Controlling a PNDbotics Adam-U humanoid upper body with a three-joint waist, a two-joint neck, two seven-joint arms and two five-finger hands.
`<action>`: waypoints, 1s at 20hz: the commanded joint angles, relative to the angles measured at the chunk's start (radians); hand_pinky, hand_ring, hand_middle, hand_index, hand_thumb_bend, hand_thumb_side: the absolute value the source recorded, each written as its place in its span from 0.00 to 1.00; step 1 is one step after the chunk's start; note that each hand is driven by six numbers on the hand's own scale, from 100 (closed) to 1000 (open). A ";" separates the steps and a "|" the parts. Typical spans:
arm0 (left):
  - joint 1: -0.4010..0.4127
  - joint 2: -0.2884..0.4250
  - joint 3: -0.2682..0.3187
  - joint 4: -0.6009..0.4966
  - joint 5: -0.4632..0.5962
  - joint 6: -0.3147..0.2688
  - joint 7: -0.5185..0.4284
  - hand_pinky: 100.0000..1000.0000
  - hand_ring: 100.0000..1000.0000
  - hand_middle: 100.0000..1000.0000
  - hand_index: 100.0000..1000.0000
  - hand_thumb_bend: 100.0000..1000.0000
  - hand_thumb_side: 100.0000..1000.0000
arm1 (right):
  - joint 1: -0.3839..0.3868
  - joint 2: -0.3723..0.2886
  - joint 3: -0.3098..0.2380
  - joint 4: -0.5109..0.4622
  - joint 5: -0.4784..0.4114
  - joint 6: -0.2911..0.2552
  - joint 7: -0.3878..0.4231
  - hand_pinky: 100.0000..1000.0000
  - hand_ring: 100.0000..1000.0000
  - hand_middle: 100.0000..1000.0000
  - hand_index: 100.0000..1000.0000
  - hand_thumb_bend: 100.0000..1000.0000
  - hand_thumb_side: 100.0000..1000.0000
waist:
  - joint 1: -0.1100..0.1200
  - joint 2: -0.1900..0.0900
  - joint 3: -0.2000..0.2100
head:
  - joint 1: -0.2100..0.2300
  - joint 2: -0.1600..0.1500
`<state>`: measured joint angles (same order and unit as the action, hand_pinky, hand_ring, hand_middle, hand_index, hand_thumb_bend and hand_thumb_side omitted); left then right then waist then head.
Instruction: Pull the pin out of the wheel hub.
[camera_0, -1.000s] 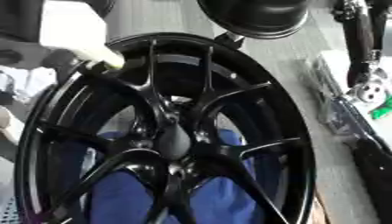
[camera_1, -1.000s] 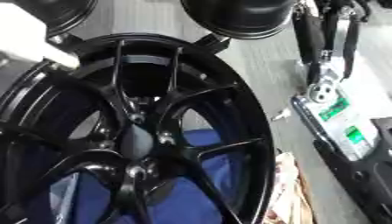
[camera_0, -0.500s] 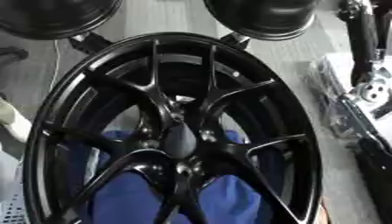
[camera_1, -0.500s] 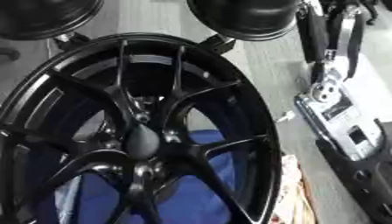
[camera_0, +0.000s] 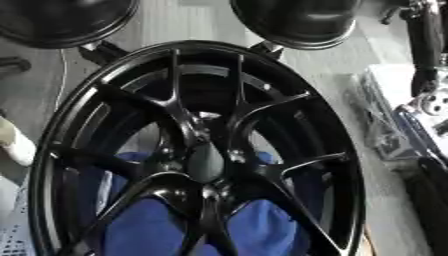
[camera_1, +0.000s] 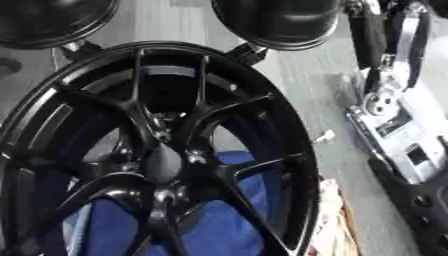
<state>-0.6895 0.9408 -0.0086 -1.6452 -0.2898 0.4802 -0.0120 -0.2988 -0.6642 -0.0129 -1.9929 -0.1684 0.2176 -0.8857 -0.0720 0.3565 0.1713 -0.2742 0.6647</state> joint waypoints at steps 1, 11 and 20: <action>-0.036 0.015 0.005 0.120 -0.024 -0.028 0.013 0.73 0.43 0.29 0.45 0.00 0.03 | -0.009 -0.021 -0.015 -0.007 0.012 0.023 -0.021 0.64 0.62 0.50 0.64 0.00 0.62 | 0.005 -0.029 -0.003 | 0.003 -0.014; -0.036 -0.015 -0.032 0.288 -0.046 -0.098 -0.031 0.75 0.47 0.39 0.54 0.00 0.02 | -0.022 -0.018 -0.013 -0.007 0.016 0.021 -0.021 0.64 0.61 0.50 0.64 0.00 0.63 | 0.009 -0.025 -0.011 | -0.001 -0.014; -0.030 -0.023 -0.032 0.283 -0.143 -0.100 -0.167 0.90 0.79 0.79 0.82 0.10 0.37 | -0.026 -0.018 -0.009 -0.007 0.018 0.019 -0.021 0.63 0.61 0.50 0.64 0.00 0.63 | 0.011 -0.027 -0.013 | -0.003 -0.010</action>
<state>-0.7051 0.8906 -0.0609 -1.3505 -0.4198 0.3801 -0.1694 -0.3163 -0.6639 -0.0122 -1.9929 -0.1612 0.2174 -0.8860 -0.0694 0.3561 0.1587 -0.2754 0.6645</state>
